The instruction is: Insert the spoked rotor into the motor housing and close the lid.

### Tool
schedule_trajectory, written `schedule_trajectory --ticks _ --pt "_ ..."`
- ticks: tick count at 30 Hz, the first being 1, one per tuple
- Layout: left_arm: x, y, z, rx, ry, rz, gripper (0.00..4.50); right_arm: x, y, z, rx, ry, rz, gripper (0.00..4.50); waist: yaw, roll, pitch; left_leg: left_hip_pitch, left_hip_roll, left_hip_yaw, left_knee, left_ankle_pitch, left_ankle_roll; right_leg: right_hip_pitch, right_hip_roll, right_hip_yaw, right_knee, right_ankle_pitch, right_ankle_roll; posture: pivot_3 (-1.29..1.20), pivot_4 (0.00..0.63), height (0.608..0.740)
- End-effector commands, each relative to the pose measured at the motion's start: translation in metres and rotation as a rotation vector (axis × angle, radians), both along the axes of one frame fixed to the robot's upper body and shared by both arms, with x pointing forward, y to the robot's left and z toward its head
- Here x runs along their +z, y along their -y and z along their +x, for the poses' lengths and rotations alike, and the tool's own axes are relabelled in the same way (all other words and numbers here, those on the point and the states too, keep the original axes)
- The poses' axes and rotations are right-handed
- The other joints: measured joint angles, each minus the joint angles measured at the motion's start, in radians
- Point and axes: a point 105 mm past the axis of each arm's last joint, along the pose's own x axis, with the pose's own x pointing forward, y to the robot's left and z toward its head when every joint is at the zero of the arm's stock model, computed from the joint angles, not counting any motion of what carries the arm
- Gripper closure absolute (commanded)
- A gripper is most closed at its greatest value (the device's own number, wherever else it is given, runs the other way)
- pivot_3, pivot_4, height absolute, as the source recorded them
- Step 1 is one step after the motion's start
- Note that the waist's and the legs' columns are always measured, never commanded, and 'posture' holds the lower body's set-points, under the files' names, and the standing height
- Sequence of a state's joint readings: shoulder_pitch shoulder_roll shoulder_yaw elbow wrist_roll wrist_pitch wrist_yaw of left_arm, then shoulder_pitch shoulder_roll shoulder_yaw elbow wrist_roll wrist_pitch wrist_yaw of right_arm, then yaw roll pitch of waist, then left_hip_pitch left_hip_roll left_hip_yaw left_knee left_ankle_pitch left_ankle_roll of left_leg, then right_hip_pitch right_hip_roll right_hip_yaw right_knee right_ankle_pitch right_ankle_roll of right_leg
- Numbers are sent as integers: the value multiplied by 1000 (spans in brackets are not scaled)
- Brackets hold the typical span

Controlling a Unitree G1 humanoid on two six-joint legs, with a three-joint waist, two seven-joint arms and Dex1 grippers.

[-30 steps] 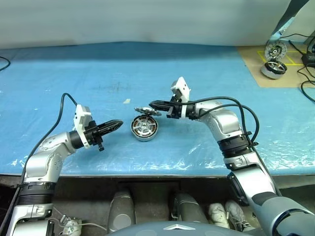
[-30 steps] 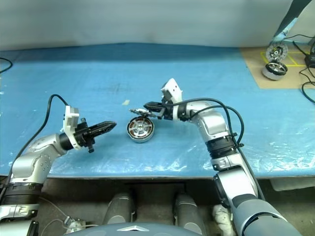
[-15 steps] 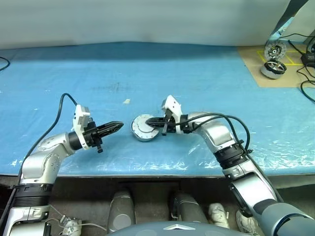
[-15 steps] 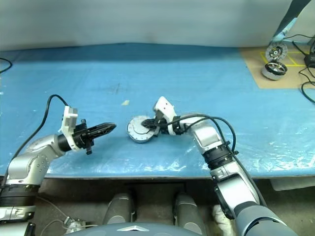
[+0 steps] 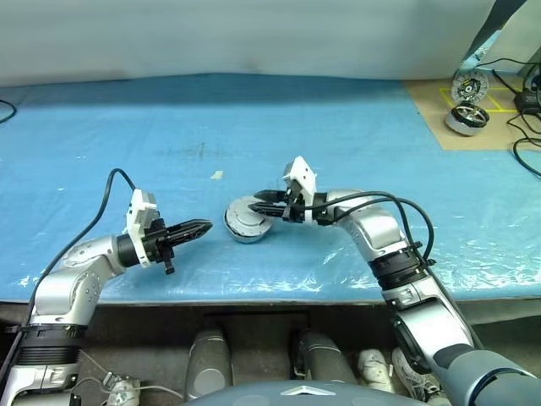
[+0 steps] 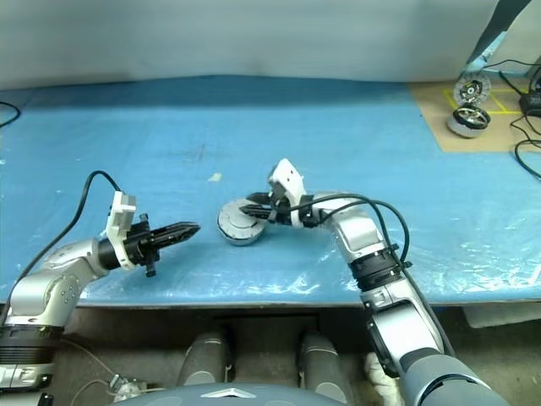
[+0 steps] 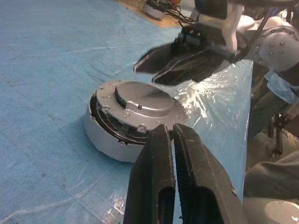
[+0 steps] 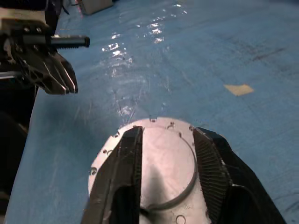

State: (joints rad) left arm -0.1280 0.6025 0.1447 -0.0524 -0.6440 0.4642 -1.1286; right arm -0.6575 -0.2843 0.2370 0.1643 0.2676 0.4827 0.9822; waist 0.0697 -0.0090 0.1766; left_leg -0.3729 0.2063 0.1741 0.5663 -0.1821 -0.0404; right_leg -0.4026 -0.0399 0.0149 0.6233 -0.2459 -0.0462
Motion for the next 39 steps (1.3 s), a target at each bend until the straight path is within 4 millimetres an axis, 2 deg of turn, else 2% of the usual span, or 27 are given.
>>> schedule_trajectory --ticks 1,5,14,19,25,28,31,36,39 --pt "6 5 -3 -18 41 0 4292 18 -5 -7 54 56 22 1469 0 0 0 0 0 0 0 0 0 0 0 0 0 0 0 0 150 740" --pt "6 6 -3 -16 42 -2 4292 5 -9 -11 75 49 -30 36 0 0 0 0 0 0 -1 0 0 0 0 0 0 0 0 0 150 740" --pt "10 8 -4 -10 51 7 4292 -18 -6 0 28 104 -146 8 -1 0 0 0 0 0 -1 0 0 0 0 0 0 0 0 0 150 740" --pt "12 8 -4 -6 55 7 4292 -33 -5 -3 49 135 -217 8 -1 0 0 0 0 0 -1 0 0 -1 0 0 0 0 0 0 150 740" --pt "13 6 -2 1 56 6 4292 -34 -7 -2 57 148 -222 8 -1 0 0 0 0 0 -1 0 0 0 0 0 0 0 0 0 150 740" --pt "10 5 -2 6 52 7 4292 -32 -9 -1 51 144 -204 570 -1 0 0 0 0 0 0 0 0 0 0 0 0 0 0 0 150 740" --pt "9 3 -3 12 48 9 4292 -31 -11 1 45 145 -199 1526 -1 0 0 0 0 0 0 0 0 0 0 0 0 0 0 0 150 740" --pt "7 0 -3 19 45 11 4292 -28 -14 3 33 137 -186 1524 -2 0 0 0 0 0 0 0 0 0 0 0 0 0 0 0 150 740" --pt "6 0 -3 24 44 12 4292 -20 -17 2 39 97 -130 1524 -2 0 0 0 0 0 0 0 0 0 0 0 1 0 0 0 150 740"
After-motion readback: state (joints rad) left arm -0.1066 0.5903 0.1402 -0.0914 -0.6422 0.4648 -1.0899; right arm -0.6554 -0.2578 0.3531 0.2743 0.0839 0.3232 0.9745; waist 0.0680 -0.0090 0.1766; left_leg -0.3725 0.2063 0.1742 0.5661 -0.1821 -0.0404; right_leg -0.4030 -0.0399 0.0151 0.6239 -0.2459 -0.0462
